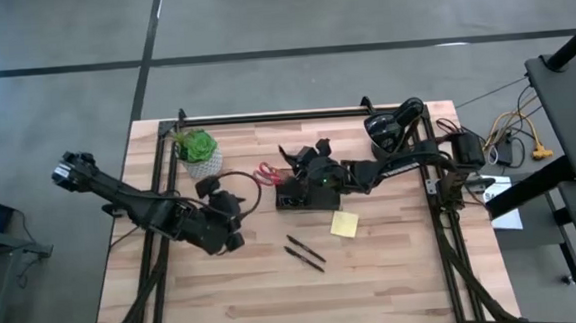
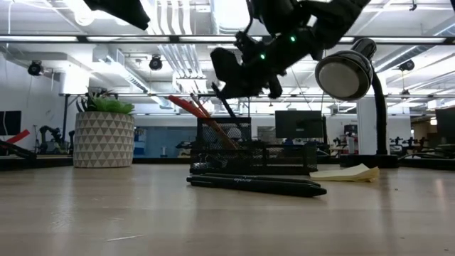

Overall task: Pick and place office supplies into organizer
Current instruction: Put the right black pen into the black desk organizer, then put the top black pen into the black desk organizer

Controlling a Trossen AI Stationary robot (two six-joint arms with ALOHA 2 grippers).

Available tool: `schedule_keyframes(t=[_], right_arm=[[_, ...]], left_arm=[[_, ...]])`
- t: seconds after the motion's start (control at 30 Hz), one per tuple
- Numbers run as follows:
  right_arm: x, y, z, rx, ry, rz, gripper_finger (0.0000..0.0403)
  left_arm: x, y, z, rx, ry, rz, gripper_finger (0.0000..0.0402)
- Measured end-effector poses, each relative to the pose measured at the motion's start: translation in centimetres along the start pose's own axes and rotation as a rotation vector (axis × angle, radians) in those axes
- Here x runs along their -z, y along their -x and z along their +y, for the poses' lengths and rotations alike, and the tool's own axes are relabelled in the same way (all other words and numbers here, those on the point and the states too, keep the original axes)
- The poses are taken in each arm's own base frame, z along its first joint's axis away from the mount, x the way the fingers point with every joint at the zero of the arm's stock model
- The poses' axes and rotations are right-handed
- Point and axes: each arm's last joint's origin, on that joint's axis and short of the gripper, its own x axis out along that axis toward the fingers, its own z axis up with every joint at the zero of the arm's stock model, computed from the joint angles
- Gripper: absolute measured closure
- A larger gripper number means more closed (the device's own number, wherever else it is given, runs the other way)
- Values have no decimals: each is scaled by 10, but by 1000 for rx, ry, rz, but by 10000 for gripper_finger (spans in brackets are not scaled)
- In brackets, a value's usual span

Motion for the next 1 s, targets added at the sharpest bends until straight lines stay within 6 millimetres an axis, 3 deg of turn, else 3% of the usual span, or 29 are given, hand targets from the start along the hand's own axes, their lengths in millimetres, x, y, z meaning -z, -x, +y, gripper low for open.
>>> schedule_keyframes(t=[0.3, 0.43, 0.63, 1.0], right_arm=[[22, 1, -11, -33, -40, 12, 378], [23, 1, -13, -8, 17, 6, 353], [21, 1, -12, -12, 109, -2, 350], [31, 12, 5, -149, 124, 69, 349]], left_arm=[[-5, -5, 11, -34, 13, 0, 268], [-5, -6, 12, -41, 19, 1, 268], [-5, -6, 12, -41, 20, 2, 268], [-6, -8, 13, -48, 27, 3, 268]])
